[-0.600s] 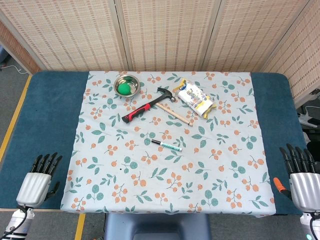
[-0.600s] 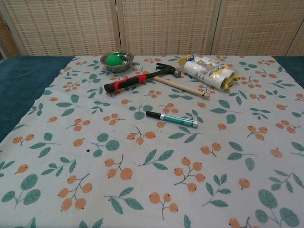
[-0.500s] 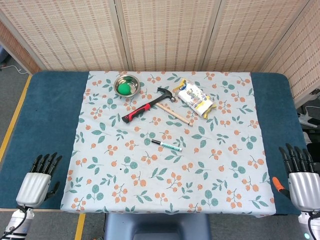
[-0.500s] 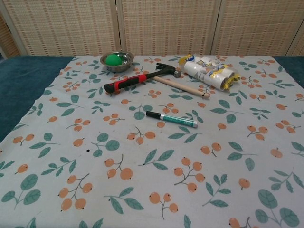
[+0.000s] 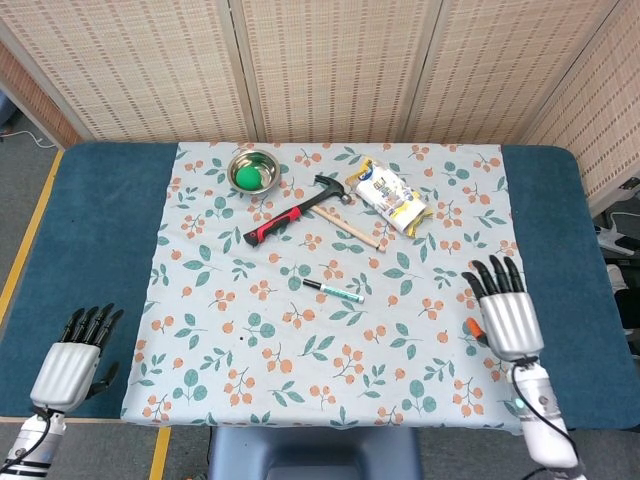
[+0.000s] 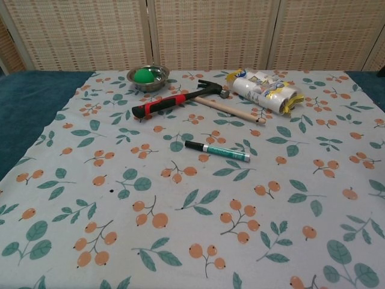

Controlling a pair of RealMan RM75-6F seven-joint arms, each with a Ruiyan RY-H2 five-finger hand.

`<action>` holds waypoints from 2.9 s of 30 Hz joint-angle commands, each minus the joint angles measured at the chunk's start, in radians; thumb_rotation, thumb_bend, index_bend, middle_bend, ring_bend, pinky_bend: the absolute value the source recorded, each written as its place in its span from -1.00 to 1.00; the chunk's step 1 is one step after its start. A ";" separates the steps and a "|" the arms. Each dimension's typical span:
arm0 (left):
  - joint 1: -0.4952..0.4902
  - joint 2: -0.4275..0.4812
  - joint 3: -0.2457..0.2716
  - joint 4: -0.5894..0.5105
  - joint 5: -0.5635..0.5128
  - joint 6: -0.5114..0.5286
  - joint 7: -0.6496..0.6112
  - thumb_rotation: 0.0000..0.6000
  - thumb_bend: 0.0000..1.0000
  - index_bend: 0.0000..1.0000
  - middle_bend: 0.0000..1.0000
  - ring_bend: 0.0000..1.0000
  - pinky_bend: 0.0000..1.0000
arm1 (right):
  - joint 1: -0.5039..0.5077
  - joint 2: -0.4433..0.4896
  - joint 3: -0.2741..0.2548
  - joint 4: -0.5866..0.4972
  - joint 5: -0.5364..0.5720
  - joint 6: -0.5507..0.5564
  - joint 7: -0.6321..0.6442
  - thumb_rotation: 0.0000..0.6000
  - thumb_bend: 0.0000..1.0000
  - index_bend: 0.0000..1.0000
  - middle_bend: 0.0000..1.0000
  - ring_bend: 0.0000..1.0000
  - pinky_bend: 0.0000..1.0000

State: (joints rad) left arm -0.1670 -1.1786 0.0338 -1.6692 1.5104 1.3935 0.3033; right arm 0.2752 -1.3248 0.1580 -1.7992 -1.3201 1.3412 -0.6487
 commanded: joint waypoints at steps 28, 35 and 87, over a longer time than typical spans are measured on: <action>0.003 0.027 -0.007 0.001 -0.013 -0.025 -0.027 1.00 -0.17 -1.00 -1.00 -1.00 -0.90 | 0.579 -0.734 0.178 0.590 0.603 -0.187 -0.517 1.00 -0.52 -0.29 -0.60 -1.00 -1.00; 0.002 0.026 -0.007 -0.001 -0.018 -0.032 -0.022 1.00 -0.16 -1.00 -1.00 -1.00 -0.90 | 0.594 -0.750 0.171 0.619 0.610 -0.185 -0.507 1.00 -0.40 -0.12 -0.47 -1.00 -1.00; -0.370 -0.365 -0.208 -0.044 -0.272 -0.266 0.385 1.00 -0.26 -0.48 -0.26 -0.59 -0.28 | 0.598 -0.569 0.057 0.290 0.373 -0.110 -0.363 1.00 -0.12 0.76 0.35 -0.22 -1.00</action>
State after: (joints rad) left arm -0.5301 -1.5356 -0.1788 -1.7206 1.2390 1.1282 0.6831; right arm 0.8748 -1.8896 0.2164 -1.5152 -0.9417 1.2343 -1.0176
